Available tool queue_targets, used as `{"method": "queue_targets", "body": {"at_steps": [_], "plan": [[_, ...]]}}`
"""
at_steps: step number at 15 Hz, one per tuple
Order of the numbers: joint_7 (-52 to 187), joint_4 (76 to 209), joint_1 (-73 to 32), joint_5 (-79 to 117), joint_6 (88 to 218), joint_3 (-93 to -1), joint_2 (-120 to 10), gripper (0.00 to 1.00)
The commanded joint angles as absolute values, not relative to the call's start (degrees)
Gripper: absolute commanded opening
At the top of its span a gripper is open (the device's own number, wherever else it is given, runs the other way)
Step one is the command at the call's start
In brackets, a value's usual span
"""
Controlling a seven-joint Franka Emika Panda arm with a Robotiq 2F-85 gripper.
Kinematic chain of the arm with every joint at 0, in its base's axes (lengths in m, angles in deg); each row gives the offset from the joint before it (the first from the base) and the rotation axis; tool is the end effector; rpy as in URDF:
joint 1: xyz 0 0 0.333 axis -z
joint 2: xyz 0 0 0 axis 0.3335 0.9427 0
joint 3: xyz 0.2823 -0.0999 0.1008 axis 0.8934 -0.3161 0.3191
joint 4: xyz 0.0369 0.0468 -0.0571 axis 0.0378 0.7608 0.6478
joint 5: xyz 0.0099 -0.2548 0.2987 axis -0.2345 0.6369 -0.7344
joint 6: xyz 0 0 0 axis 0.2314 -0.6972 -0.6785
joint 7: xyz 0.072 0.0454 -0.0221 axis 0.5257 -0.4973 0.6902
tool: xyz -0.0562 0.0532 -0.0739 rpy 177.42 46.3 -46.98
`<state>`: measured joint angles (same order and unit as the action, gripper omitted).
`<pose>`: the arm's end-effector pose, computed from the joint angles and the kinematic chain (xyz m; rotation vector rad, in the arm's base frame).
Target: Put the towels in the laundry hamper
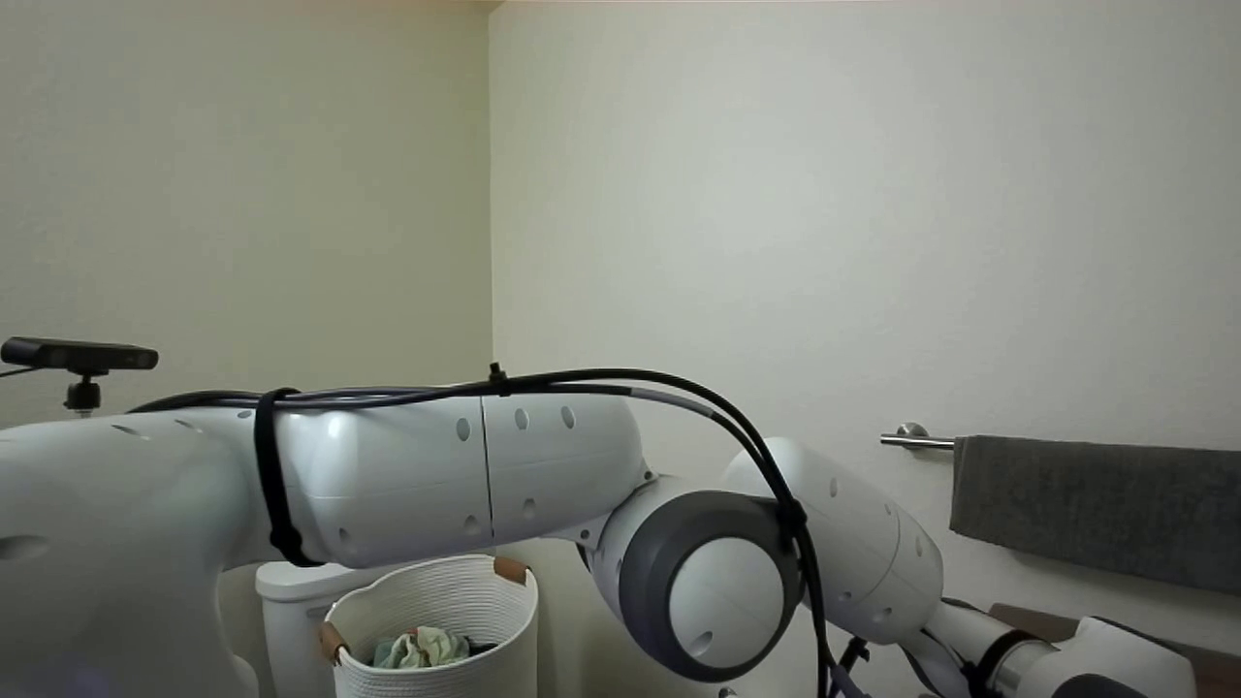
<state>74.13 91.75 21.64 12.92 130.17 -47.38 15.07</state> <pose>0.5290 -0.4973 -0.0308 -2.8299 1.0742 0.4328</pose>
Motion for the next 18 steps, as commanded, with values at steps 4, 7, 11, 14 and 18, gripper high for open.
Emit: {"method": "queue_targets", "body": {"at_steps": [4, 7, 11, 14, 18], "plan": [[74.92, 92.37, 21.2, 12.92, 129.17, -48.61, 15.07, 0.15], [74.84, 92.78, 21.15, 12.77, 129.3, -48.47, 15.07, 0.08], [74.98, 92.68, 20.73, 12.66, 128.64, -48.23, 15.07, 0.1], [74.11, 88.61, 18.99, 12.97, 123.81, -48.64, 15.01, 0.11], [70.38, 78.96, 15.55, 13.12, 113.86, -49.18, 14.15, 0.11]]}}
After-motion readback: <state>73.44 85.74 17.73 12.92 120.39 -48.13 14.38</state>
